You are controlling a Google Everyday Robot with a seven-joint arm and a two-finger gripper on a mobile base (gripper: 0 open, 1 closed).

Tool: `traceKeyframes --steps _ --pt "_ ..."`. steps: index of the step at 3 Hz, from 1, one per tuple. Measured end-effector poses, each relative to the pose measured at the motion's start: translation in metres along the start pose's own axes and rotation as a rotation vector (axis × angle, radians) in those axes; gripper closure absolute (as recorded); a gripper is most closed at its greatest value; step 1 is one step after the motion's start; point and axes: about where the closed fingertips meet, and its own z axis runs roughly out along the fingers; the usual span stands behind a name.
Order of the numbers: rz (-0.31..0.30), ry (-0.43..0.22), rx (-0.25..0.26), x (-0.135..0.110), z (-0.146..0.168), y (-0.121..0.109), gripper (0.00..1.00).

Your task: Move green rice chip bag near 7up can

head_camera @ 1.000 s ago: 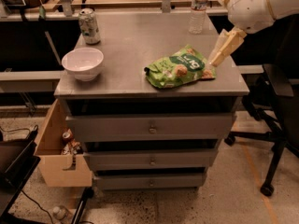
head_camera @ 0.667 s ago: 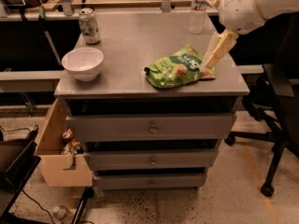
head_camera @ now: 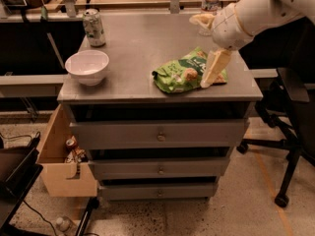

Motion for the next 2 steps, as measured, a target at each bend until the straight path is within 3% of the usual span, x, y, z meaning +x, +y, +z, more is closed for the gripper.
traceKeyframes --steps 2 --pt "-0.002 0.04 -0.063 0.031 0.037 -0.001 0.0"
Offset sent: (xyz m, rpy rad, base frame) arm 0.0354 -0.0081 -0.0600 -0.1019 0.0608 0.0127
